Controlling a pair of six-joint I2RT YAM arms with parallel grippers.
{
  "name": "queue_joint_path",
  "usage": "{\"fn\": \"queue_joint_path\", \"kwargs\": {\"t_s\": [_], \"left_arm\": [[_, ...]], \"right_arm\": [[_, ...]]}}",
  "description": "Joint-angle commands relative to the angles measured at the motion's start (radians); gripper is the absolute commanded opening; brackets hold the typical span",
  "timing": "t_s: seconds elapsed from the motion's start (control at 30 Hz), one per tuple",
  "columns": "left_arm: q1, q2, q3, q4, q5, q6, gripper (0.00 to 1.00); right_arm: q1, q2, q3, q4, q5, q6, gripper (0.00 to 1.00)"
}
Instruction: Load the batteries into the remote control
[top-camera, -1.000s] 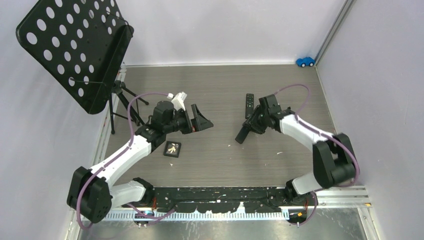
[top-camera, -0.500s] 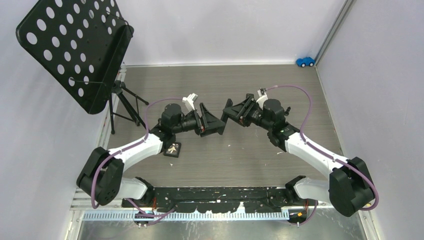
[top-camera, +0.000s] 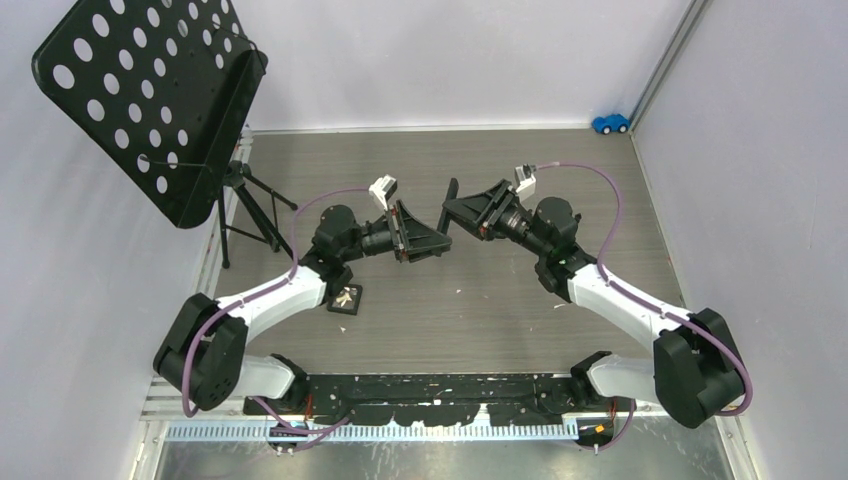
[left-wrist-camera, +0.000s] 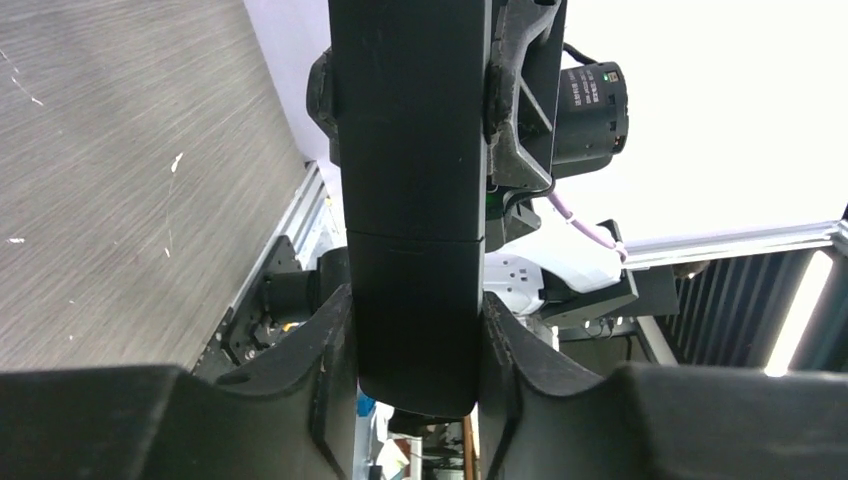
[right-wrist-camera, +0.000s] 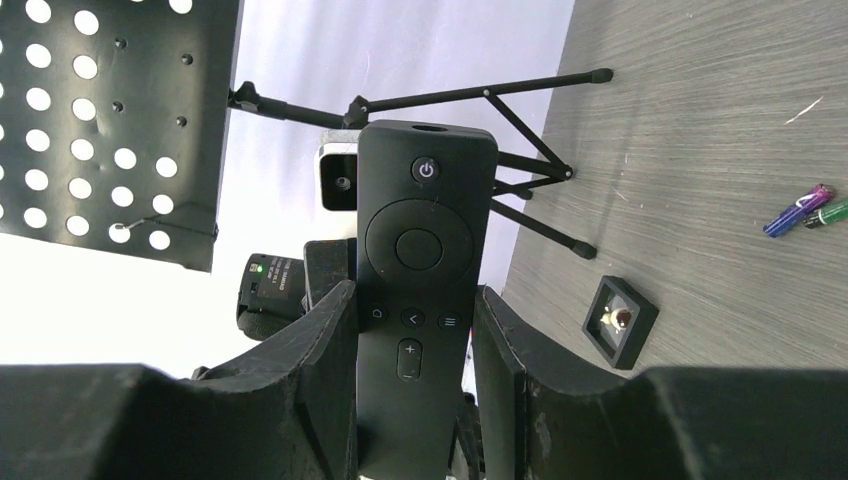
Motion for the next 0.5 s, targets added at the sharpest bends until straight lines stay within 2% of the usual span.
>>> {"fn": "queue_joint_path", "kwargs": {"t_s": [0.0,0.1,0.2,0.33,0.47], "left_arm": [[-0.003,0.021,0.048,0.098,0.036,0.007,0.17],[-0.003,0.0,0.075,-0.034,0.042,0.153,0.0],[-0.019,-0.063,0.132,-0.348,-0.022,0.435,0.0],[-0.107,-0.133,0.239,-0.781,-0.267,0.904,0.0],[-0.144,-0.153,0.264,-0.878,-0.385,1.09,0.0]], "right_arm": [[0.005,0.0,0.014,0.089,-0.05,0.006,0.28],[0.006,-0.047,0.011,0.0,0.0,-0.056,0.52],[0.005,-0.131,0.035,-0.189,0.105,-0.148,0.71],[0.006,-0.198,0.147,-0.524,0.17,-0.284,0.82],[0.001,-0.172,0.308,-0.869,0.212,-0.416,0.86]]}}
